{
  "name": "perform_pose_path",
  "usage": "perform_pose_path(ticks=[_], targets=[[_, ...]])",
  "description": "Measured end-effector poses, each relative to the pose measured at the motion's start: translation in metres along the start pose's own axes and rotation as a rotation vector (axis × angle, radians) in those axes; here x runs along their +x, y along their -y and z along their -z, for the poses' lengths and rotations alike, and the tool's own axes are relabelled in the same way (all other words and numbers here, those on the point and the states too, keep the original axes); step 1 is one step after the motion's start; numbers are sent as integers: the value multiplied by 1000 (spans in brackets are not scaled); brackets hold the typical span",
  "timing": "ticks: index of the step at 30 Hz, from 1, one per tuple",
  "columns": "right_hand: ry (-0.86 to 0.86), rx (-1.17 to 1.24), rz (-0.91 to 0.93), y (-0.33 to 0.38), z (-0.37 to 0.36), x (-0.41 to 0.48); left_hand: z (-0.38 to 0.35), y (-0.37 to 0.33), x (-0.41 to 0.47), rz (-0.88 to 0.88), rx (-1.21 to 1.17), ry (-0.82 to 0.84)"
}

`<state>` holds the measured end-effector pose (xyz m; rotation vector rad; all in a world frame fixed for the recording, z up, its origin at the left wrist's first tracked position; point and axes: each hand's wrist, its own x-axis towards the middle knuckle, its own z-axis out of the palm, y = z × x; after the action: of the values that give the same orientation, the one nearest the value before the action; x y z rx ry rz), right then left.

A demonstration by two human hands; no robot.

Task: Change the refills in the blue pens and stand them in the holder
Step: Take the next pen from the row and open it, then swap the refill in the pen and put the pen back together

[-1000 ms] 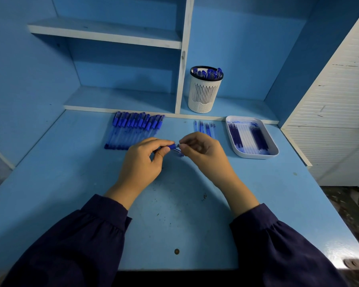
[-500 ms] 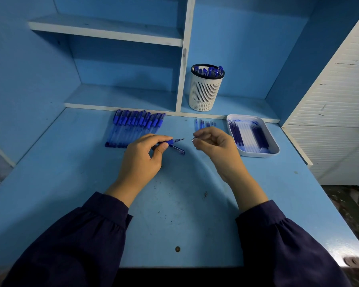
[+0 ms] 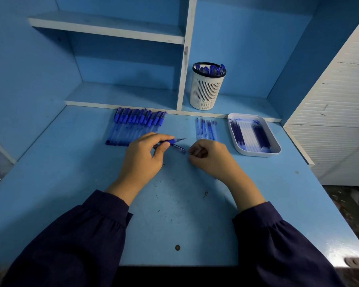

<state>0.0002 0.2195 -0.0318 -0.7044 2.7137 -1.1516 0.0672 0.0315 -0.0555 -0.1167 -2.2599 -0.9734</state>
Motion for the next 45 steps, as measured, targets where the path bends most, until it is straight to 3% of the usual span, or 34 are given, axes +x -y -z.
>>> perform_pose_path(ticks=[4,8,14,22,29,41,45], targets=[[-91,169,-31,-1,5,-2,1,-1,0,0,-16,19],[-90,460,64,13,5,-5,-1,1,-1,-40,-16,64],[-135,410,79,15,4,-4,-1,0,0,-55,-13,58],[-423,710,79,11,17,-2,0,0,0,-34,32,17],[-562,1001,-25,29,-7,-7,-4,-3,0,-82,-3,-17],[-689,1186,-69,19,20,21,-3,-2,0,-67,-32,-6],[-506,990,-66,6,34,49,-6,-1,4,-82,-20,-42]])
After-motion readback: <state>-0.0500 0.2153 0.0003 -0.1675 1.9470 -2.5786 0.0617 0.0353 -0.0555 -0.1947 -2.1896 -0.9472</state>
